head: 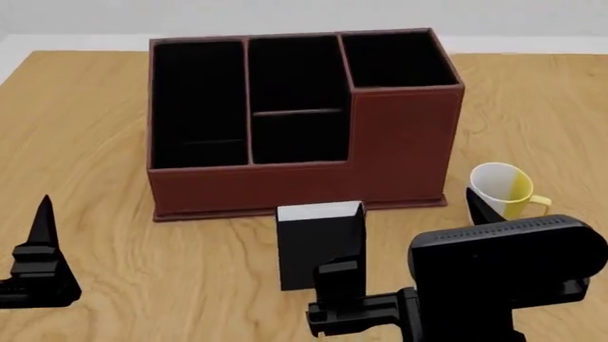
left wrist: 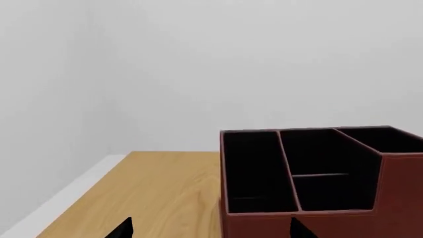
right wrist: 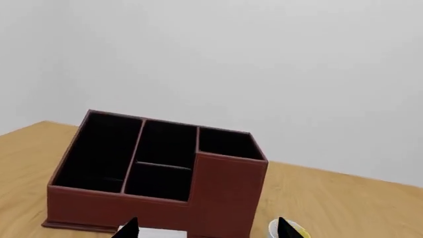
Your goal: Pick up the book and place it in the front compartment of the caddy.
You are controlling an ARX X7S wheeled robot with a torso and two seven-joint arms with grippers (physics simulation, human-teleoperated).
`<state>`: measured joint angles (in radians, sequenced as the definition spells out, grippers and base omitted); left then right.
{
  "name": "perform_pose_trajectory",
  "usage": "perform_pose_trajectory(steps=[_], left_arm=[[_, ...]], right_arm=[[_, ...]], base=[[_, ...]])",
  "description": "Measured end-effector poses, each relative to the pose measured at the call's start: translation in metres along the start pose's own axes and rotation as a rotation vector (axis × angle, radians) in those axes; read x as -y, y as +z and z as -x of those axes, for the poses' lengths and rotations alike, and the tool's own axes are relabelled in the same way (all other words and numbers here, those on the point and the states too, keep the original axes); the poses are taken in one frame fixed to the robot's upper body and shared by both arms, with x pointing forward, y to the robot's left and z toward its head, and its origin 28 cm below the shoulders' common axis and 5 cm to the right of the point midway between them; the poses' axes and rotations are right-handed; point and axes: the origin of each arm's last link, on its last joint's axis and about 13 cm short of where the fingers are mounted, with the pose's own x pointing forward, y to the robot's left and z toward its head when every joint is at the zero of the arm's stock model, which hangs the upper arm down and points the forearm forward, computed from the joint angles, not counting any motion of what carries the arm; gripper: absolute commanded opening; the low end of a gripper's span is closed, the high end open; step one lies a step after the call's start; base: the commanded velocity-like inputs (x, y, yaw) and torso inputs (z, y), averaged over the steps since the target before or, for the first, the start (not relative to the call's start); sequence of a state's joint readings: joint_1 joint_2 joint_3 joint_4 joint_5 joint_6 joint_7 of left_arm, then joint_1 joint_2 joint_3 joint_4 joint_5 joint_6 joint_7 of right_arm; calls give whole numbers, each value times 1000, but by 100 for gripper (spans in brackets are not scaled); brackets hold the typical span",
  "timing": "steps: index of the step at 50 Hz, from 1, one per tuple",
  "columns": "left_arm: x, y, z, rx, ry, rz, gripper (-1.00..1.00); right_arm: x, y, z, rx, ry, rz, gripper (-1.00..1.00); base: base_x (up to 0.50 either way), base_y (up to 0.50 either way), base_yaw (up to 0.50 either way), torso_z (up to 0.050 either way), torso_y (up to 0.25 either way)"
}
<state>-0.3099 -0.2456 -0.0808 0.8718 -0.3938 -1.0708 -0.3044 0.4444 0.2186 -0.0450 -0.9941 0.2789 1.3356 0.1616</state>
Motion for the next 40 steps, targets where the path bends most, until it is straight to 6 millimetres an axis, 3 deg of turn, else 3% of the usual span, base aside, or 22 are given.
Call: perform_pose_trajectory(steps=[36, 40], left_arm=[[-1, 0, 3, 4, 9, 2, 100], [-1, 0, 3, 4, 9, 3, 100]], right_arm=[[0, 0, 4, 6, -8, 6, 100], [-1, 0, 4, 8, -9, 8, 100]], base=[[500, 0, 0, 0, 1], [32, 0, 0, 0, 3]])
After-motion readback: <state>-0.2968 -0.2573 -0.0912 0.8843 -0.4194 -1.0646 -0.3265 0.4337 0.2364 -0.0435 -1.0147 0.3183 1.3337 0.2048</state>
